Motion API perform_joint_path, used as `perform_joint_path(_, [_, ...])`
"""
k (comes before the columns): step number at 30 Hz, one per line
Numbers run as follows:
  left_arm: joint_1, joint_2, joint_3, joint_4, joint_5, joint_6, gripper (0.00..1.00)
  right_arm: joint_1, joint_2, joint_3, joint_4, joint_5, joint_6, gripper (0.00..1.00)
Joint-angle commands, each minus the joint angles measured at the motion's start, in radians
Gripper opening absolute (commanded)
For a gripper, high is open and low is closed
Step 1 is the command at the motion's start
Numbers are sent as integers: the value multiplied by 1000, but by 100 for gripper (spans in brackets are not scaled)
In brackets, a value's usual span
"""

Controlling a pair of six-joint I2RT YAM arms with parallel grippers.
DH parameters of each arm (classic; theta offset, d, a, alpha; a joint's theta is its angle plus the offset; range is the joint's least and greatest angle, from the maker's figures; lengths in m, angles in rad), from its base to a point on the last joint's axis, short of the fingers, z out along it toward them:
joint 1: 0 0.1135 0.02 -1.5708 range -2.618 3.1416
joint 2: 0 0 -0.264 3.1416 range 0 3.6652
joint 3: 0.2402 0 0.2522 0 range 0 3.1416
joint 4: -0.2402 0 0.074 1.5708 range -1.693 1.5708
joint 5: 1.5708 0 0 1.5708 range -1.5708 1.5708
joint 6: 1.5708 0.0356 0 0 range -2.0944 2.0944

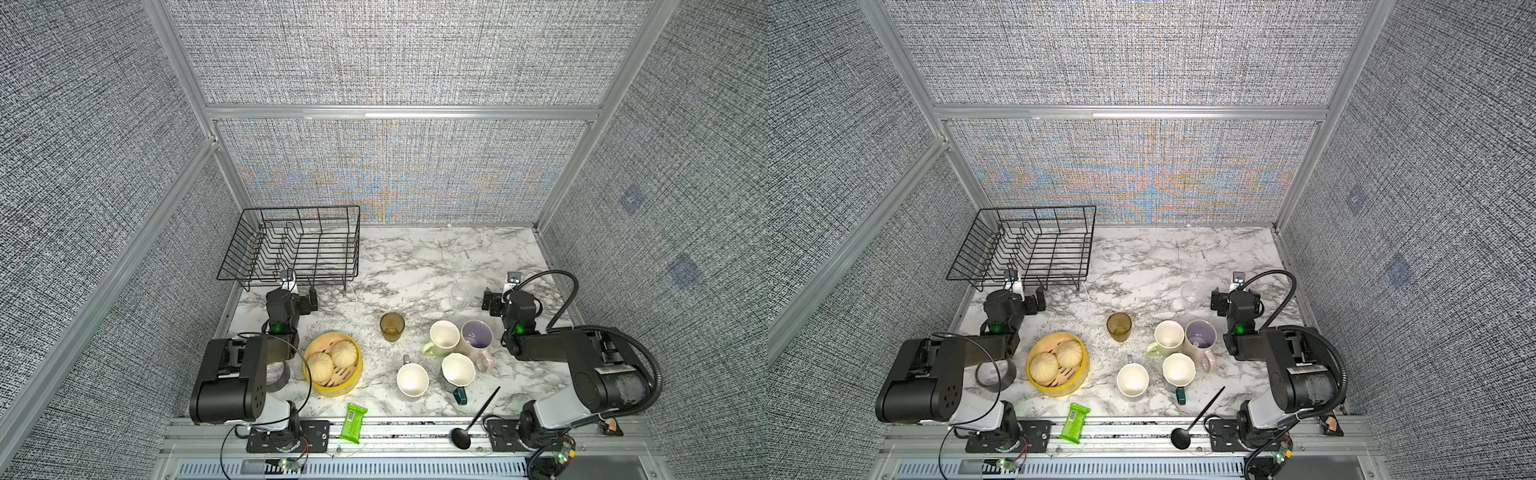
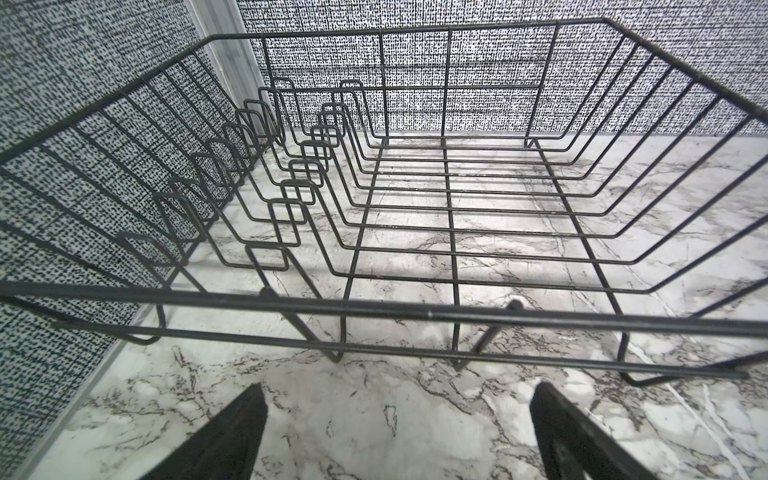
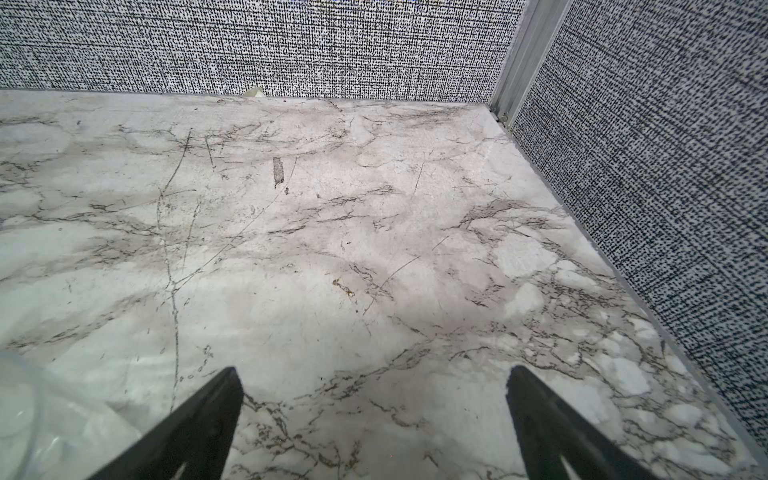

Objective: Load the cups into the dish rack

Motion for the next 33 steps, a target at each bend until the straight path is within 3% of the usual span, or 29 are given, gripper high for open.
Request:
perform_joint_path(1, [0, -3, 2, 0, 14, 3, 99, 1, 3, -2, 23, 9, 7, 99])
perform_joint_path(14, [-3, -27, -32, 47, -13, 8, 99, 2, -97, -96, 115, 26, 5, 99])
perform_joint_path(18, [-9, -118, -80, 67, -35, 9, 99, -1, -294, -23, -188, 87, 42, 99])
perform_joint_path(24, [-16, -414, 50, -472, -129, -106, 99, -7, -499, 207, -663, 87, 144, 99])
perform_joint_path(28, [-17, -595, 79, -662, -187, -271, 99, -9, -535, 331, -810, -74, 186, 98])
perform_joint_path(30, [-17, -676, 100, -752, -205, -380, 99, -1, -514, 396, -866, -223, 253, 93])
perform_joint_path(33, [-17, -742, 118, -824, -146, -504, 99, 73, -435, 475, -888, -420, 307, 87])
